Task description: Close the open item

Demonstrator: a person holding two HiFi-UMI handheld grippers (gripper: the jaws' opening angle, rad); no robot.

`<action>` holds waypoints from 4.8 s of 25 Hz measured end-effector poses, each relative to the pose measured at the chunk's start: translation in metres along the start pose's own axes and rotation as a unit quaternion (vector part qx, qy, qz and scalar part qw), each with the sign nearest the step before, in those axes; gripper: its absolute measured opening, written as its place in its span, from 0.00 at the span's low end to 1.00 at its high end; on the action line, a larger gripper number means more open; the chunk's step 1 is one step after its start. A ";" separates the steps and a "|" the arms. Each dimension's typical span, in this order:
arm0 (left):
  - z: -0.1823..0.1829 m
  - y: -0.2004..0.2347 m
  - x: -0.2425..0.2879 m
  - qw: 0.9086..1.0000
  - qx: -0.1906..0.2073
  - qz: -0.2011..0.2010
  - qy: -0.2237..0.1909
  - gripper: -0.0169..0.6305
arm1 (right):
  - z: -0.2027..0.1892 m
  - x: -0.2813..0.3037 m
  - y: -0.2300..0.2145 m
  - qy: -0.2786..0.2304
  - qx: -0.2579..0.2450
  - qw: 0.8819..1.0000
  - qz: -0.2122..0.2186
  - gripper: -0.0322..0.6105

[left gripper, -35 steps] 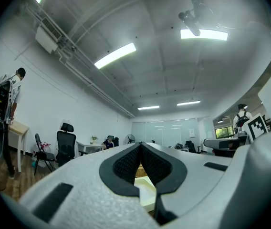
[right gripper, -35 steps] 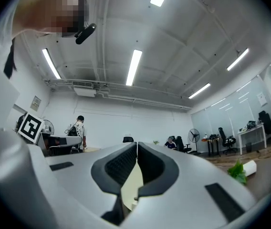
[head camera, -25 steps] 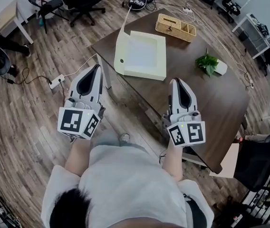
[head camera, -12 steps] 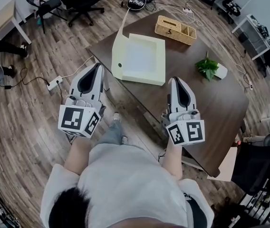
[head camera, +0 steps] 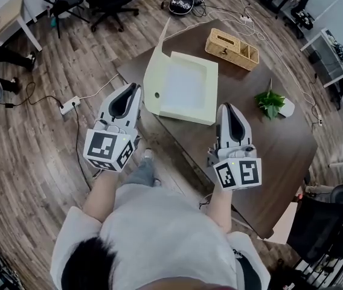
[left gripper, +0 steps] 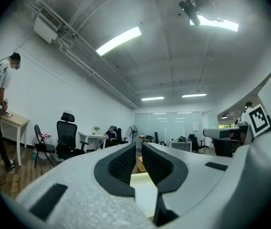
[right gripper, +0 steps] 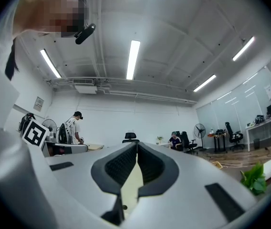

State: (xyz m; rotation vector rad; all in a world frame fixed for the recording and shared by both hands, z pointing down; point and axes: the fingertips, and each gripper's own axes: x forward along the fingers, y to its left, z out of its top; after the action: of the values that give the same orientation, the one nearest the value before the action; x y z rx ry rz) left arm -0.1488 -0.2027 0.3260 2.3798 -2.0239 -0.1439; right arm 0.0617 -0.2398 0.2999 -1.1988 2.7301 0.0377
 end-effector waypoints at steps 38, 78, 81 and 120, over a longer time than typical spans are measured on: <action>-0.091 0.026 0.095 0.992 0.023 -0.022 0.123 0.05 | -0.048 0.045 -0.039 0.059 0.014 0.997 -0.056 0.07; -0.261 -0.175 0.160 0.884 0.189 -0.277 0.325 0.06 | -0.049 -0.015 -0.113 0.068 0.012 0.982 -0.176 0.07; -0.271 -0.175 0.159 0.870 0.225 -0.282 0.335 0.06 | -0.049 -0.014 -0.114 0.068 0.013 0.981 -0.179 0.07; -0.297 -0.190 0.131 0.765 0.263 -0.438 0.391 0.33 | -0.052 -0.018 -0.124 0.068 0.018 0.980 -0.186 0.07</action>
State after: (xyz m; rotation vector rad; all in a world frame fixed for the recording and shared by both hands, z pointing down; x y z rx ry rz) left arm 0.0828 -0.3154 0.5998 2.7163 -0.5247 1.3167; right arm 0.1572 -0.3154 0.3589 -1.7373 2.5513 -0.1435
